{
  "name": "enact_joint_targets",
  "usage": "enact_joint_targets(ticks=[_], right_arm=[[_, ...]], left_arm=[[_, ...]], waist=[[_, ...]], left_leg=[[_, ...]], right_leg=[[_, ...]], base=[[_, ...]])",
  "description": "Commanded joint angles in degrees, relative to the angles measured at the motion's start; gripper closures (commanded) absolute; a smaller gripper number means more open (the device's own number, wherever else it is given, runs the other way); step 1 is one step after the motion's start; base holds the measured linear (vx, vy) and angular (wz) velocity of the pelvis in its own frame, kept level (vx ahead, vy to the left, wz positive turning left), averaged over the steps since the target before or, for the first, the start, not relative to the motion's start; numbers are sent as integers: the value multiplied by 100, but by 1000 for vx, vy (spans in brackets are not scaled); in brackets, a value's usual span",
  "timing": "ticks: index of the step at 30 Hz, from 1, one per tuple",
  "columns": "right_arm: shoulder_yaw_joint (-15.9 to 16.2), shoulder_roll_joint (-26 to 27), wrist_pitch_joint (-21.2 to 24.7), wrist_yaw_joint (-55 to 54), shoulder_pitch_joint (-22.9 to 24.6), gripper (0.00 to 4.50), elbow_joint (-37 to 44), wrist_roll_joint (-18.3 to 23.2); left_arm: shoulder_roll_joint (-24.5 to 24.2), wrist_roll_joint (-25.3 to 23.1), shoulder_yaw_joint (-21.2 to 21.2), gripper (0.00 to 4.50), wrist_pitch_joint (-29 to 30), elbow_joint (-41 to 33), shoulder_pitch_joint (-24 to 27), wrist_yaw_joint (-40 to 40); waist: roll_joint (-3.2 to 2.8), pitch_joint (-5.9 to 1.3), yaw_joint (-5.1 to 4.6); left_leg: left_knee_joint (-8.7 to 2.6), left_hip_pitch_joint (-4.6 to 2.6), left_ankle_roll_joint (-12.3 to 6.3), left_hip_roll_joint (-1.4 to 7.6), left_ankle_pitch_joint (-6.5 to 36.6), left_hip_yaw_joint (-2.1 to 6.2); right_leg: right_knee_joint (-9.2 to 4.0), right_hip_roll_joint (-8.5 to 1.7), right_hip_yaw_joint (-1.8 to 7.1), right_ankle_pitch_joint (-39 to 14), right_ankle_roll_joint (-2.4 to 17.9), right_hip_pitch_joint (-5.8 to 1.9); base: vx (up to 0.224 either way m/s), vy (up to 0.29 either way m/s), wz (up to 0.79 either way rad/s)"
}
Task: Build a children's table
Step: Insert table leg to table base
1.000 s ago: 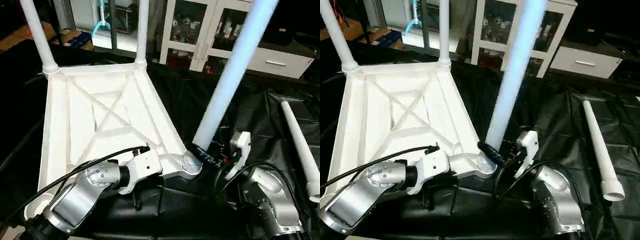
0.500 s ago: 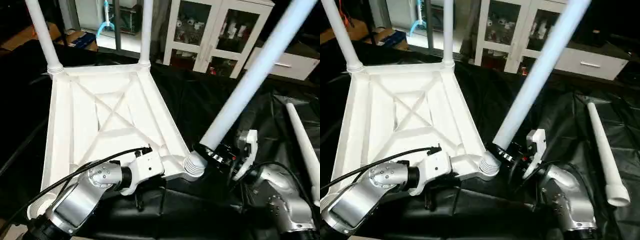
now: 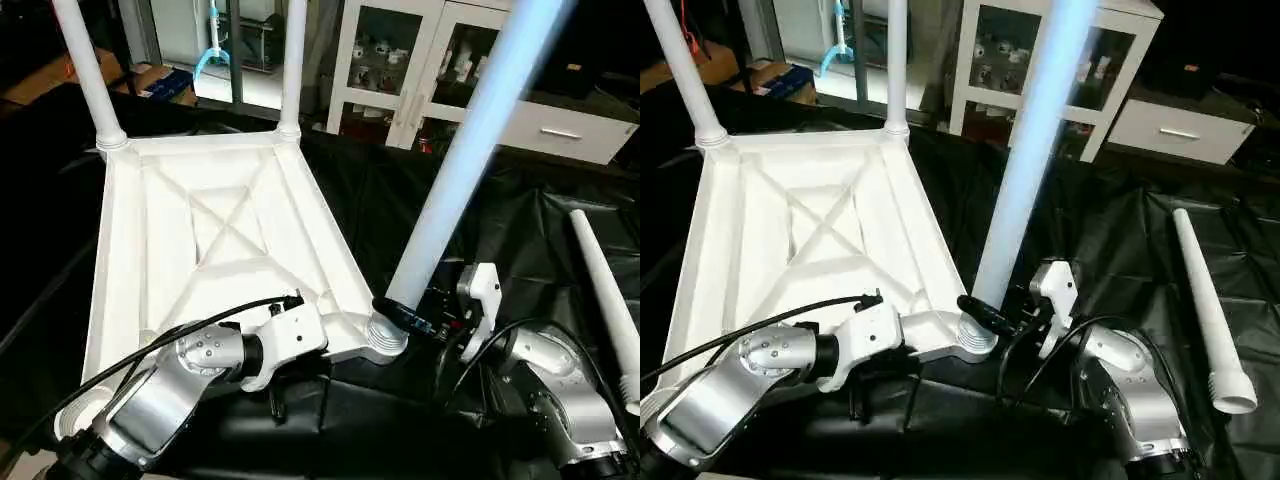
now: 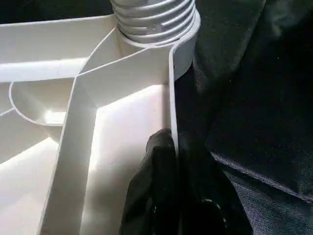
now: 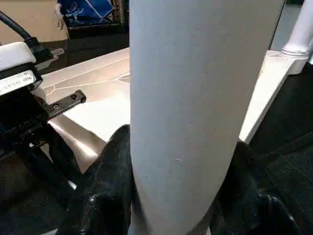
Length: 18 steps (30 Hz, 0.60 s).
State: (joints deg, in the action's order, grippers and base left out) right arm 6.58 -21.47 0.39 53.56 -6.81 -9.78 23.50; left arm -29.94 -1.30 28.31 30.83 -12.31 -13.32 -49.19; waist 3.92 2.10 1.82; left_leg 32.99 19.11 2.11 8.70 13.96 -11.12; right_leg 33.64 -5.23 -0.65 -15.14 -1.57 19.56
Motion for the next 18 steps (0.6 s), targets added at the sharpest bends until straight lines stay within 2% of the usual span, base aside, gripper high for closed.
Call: enact_joint_targets(ticks=[1,2,3,5,8,14,18], right_arm=[[467,-211,348,-101,414,266,-1184,-970],[469,-209,342,-99,405,266,-1195,-974],[476,-204,327,-96,372,266,-1228,-982],[491,-185,350,-96,301,266,-1243,-964],[533,-163,402,-126,230,266,-1190,-903],[517,-155,346,-262,272,266,-1235,-936],[376,19,272,-949,206,266,-1350,-1090]], left_arm=[[-9,-62,24,450,53,265,90,83],[-9,-62,24,450,51,268,88,81],[-8,-62,23,450,46,277,83,73],[-1,-60,24,450,44,285,70,63],[9,-51,23,450,54,288,62,55],[46,-23,-41,450,151,269,125,135],[266,-29,-145,450,275,406,61,368]], waist=[[-48,74,-56],[-50,72,-58],[-89,65,-54],[-75,76,-78],[-69,71,-87],[-74,65,-78],[-72,83,-87]], left_leg=[[-606,20,56,500,1759,259],[-610,19,68,501,1808,262],[-611,11,89,502,1822,267],[-626,29,115,497,1946,277],[-635,17,169,502,2111,293],[-639,12,155,505,1968,272],[-650,17,217,502,2050,267]], right_leg=[[-495,-303,231,-1477,870,146],[-502,-307,232,-1544,866,148],[-499,-310,231,-1538,870,151],[-516,-304,227,-1670,843,152],[-540,-313,228,-1905,771,171],[-528,-300,227,-1566,795,170],[-548,-307,234,-1742,788,188]], base=[[0,0,0],[0,0,0],[0,0,0],[0,0,0],[0,0,0],[0,0,0],[0,0,0]])
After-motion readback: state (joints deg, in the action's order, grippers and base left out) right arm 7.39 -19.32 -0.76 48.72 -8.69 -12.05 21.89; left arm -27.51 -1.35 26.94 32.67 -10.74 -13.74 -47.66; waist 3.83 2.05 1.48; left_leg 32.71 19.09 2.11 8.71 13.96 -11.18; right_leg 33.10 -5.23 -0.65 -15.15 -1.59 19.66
